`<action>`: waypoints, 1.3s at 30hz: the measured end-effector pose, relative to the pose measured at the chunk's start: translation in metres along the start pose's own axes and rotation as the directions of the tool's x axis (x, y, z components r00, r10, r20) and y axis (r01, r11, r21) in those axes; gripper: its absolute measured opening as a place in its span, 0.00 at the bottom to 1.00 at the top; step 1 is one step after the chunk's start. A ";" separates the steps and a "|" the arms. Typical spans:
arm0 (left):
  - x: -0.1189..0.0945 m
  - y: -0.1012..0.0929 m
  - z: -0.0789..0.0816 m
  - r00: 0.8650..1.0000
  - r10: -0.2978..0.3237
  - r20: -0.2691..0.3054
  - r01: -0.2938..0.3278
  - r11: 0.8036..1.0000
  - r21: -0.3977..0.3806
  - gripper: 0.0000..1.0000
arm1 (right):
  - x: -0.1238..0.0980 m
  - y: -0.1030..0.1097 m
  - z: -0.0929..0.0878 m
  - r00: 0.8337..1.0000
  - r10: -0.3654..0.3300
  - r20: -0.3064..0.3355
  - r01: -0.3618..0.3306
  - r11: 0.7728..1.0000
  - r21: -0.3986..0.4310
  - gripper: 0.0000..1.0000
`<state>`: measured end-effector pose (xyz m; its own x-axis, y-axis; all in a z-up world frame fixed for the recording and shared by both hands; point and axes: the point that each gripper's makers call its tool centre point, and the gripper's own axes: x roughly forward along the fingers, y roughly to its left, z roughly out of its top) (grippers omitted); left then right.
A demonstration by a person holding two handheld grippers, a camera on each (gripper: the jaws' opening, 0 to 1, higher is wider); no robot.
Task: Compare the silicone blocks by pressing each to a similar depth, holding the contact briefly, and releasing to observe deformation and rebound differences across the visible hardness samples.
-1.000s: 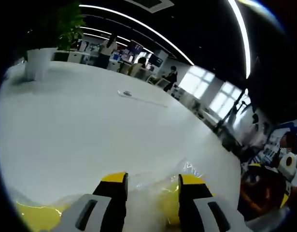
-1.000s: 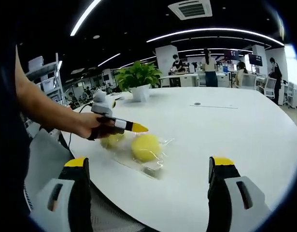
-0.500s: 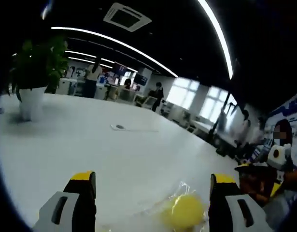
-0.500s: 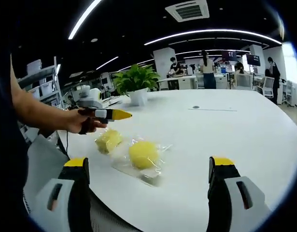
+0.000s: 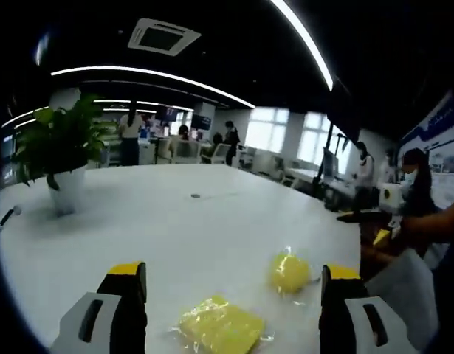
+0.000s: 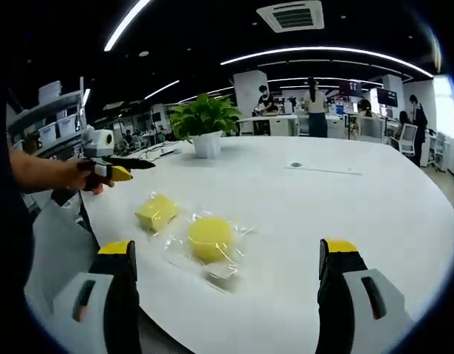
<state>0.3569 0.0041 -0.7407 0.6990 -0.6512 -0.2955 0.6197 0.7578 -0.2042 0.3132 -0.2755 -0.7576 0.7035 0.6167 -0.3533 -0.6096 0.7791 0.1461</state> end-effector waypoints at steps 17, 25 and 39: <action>-0.104 0.030 -0.045 0.989 0.145 0.003 -0.145 0.989 -0.021 1.00 | -0.002 0.012 -0.023 0.998 -0.019 -0.055 0.018 1.000 -0.021 0.96; -0.106 0.025 -0.039 0.991 0.133 0.031 -0.133 0.991 -0.016 1.00 | -0.004 0.010 -0.022 0.999 -0.036 -0.038 0.035 0.999 -0.012 0.96; -0.113 0.023 -0.059 0.984 0.176 0.014 -0.176 0.984 -0.042 1.00 | -0.008 0.012 -0.032 0.996 -0.027 -0.086 0.027 1.000 -0.002 0.96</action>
<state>0.2715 0.0977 -0.7671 0.8023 -0.5079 -0.3134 0.4719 0.8614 -0.1878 0.2890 -0.2749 -0.7829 0.6857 0.5833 -0.4354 -0.5909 0.7953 0.1349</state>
